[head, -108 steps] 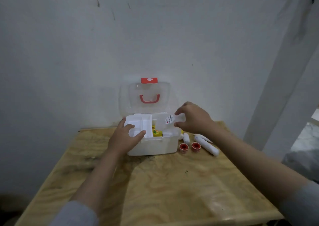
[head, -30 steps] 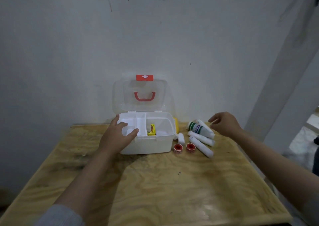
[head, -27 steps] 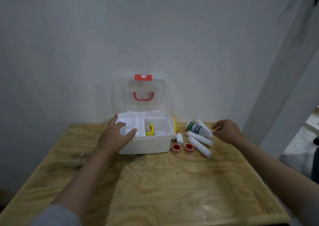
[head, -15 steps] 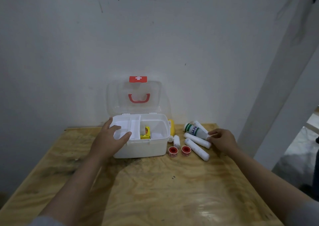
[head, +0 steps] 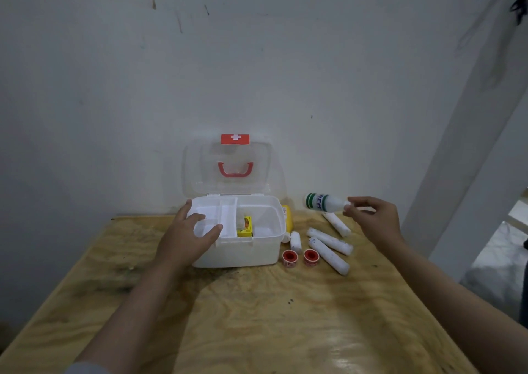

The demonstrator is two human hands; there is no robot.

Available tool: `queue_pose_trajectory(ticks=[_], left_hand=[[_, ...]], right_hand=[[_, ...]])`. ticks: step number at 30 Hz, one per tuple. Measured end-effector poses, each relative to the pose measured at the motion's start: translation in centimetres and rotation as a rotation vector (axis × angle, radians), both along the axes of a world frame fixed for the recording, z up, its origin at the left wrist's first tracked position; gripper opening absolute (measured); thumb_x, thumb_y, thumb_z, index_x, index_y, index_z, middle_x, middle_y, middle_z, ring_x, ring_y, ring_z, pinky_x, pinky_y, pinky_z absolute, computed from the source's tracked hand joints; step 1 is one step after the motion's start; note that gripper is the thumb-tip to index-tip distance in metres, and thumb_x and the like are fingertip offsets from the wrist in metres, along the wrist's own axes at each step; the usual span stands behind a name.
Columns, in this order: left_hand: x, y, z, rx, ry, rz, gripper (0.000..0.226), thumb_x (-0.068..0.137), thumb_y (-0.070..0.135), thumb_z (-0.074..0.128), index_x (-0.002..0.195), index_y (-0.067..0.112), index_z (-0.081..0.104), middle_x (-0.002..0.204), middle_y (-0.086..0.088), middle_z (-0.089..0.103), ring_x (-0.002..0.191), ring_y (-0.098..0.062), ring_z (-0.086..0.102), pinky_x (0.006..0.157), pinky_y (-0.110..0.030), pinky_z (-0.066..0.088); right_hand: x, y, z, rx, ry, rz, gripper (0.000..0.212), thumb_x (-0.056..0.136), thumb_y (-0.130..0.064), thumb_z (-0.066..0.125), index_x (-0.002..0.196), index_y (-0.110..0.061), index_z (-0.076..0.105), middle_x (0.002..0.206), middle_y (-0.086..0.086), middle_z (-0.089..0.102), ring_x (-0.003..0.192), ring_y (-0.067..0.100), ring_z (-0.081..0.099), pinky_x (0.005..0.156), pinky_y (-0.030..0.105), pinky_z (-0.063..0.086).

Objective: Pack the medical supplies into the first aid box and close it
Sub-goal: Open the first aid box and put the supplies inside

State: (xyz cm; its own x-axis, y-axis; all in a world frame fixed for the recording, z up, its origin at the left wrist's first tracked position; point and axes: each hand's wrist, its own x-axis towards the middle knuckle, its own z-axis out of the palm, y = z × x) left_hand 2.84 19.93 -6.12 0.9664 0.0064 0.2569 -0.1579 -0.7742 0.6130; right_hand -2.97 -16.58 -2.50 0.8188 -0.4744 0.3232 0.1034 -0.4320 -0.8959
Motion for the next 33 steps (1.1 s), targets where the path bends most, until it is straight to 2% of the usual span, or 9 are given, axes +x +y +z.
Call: queue_pose_trajectory(ticks=[4,7,13,18,20,23,28,33], left_hand=[[0.0,0.0,0.1,-0.012,0.004,-0.007,0.064,0.078,0.059,0.063,0.127,0.018,0.058,0.158,0.008,0.019,0.137,-0.022,0.036,0.100,-0.041,0.041],[-0.1,0.1,0.2,-0.011,0.007,-0.020,0.066,0.077,0.060,0.062,0.128,0.018,0.058,0.158,0.008,0.018,0.137,-0.021,0.035,0.100,-0.041,0.040],[-0.2,0.3,0.4,-0.006,0.019,-0.046,0.069,0.077,0.062,0.060,0.130,0.018,0.055,0.159,0.009,0.016,0.137,-0.019,0.036,0.099,-0.037,0.041],[-0.3,0.4,0.2,0.004,0.012,-0.055,0.072,0.077,0.065,0.058,0.131,0.018,0.054,0.159,0.008,0.014,0.137,-0.021,0.036,0.097,-0.038,0.042],[-0.3,0.3,0.2,0.012,0.016,-0.052,0.073,0.077,0.066,0.057,0.132,0.018,0.053,0.160,0.008,0.013,0.138,-0.022,0.034,0.098,-0.039,0.042],[-0.3,0.2,0.2,0.028,0.014,-0.043,0.073,0.077,0.067,0.056,0.132,0.020,0.052,0.160,0.007,0.013,0.139,-0.022,0.033,0.098,-0.039,0.043],[-0.2,0.4,0.1,0.010,0.009,-0.063,0.071,0.078,0.065,0.057,0.131,0.018,0.053,0.160,0.007,0.013,0.139,-0.020,0.031,0.098,-0.037,0.041],[-0.2,0.4,0.0,0.000,0.004,-0.068,0.071,0.078,0.064,0.057,0.131,0.017,0.053,0.159,0.008,0.013,0.139,-0.019,0.032,0.098,-0.039,0.041]], right_hand=[[-1.6,2.6,3.9,0.017,-0.106,0.149,0.016,0.078,-0.013,0.075,0.094,-0.013,0.072,0.082,0.008,0.074,0.075,0.017,0.074,0.072,0.028,0.058],[-2.0,5.5,5.9,-0.042,-0.092,0.271,0.017,0.078,-0.010,0.074,0.095,-0.009,0.072,0.086,0.005,0.074,0.074,0.015,0.073,0.062,0.018,0.056],[0.1,11.4,5.7,-0.359,0.073,0.375,0.014,0.077,-0.016,0.075,0.091,-0.015,0.074,0.095,-0.001,0.074,0.072,0.013,0.072,0.072,0.026,0.059],[2.2,15.5,4.3,-0.554,0.162,0.423,0.012,0.077,-0.019,0.074,0.089,-0.015,0.075,0.095,-0.003,0.072,0.067,0.004,0.066,0.058,0.006,0.045],[2.8,16.5,3.8,-0.610,0.186,0.459,0.012,0.078,-0.019,0.074,0.088,-0.013,0.075,0.094,-0.001,0.072,0.065,0.003,0.065,0.058,0.009,0.049],[3.2,17.2,3.6,-0.638,0.207,0.495,0.014,0.079,-0.020,0.072,0.092,-0.014,0.075,0.097,-0.001,0.073,0.071,0.006,0.068,0.071,0.025,0.058],[2.4,14.2,4.4,-0.607,0.244,0.493,0.023,0.079,-0.019,0.073,0.101,-0.019,0.071,0.104,-0.009,0.069,0.081,0.004,0.068,0.080,0.021,0.054],[-0.3,6.6,2.8,-0.597,0.348,0.314,0.018,0.075,-0.021,0.076,0.092,-0.024,0.072,0.101,-0.005,0.071,0.090,0.011,0.067,0.082,0.030,0.054]])
